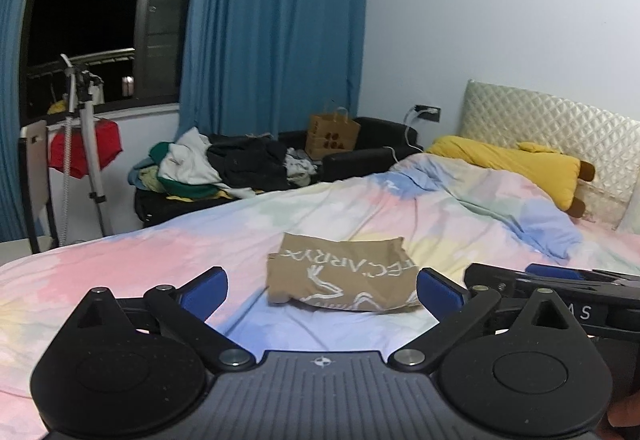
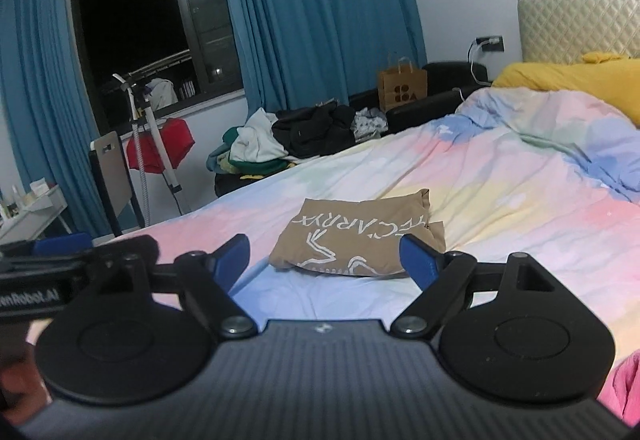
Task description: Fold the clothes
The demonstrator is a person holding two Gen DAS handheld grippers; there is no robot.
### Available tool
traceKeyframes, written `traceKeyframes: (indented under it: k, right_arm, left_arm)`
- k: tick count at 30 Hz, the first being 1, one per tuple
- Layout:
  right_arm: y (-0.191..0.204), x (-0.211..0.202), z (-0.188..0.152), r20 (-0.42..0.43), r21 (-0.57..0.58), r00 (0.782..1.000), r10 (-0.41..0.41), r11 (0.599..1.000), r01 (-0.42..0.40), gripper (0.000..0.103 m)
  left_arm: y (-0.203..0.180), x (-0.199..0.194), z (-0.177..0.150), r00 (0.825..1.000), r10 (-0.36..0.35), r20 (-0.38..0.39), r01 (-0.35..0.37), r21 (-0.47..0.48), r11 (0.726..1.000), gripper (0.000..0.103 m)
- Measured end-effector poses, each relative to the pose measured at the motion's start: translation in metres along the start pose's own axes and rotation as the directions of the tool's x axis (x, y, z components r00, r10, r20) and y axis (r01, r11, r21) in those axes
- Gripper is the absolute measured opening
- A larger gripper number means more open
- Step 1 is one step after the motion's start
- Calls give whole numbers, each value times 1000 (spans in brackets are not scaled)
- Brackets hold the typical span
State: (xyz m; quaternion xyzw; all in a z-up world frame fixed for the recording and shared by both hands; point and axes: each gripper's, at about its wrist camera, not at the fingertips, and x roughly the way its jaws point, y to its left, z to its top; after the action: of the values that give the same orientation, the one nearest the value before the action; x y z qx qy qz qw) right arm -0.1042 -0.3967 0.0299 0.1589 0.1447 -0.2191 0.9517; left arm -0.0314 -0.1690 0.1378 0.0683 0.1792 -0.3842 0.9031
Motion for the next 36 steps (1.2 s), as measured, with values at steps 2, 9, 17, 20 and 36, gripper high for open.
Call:
traceKeyframes:
  k: [2, 9, 17, 20, 36]
  right_arm:
    - [3, -1, -6, 14, -20, 1000, -6, 1000, 6, 84]
    - [14, 6, -22, 26, -58, 999, -29, 998, 30, 84]
    - [26, 17, -42, 4, -77, 999, -49, 996, 49, 84]
    - [30, 21, -47, -7, -93, 998, -60, 994, 59, 84]
    - [33, 23, -59, 36, -133, 995, -93, 986, 97, 83]
  left_arm:
    - [6, -5, -7, 1000, 16, 9, -16, -6, 1000, 101]
    - [19, -15, -25, 999, 33, 18, -33, -9, 999, 101]
    - [32, -16, -35, 999, 43, 24, -43, -13, 999, 102]
    - [41, -15, -38, 998, 55, 17, -55, -25, 998, 102]
    - [46, -5, -55, 998, 63, -18, -63, 5, 998, 103]
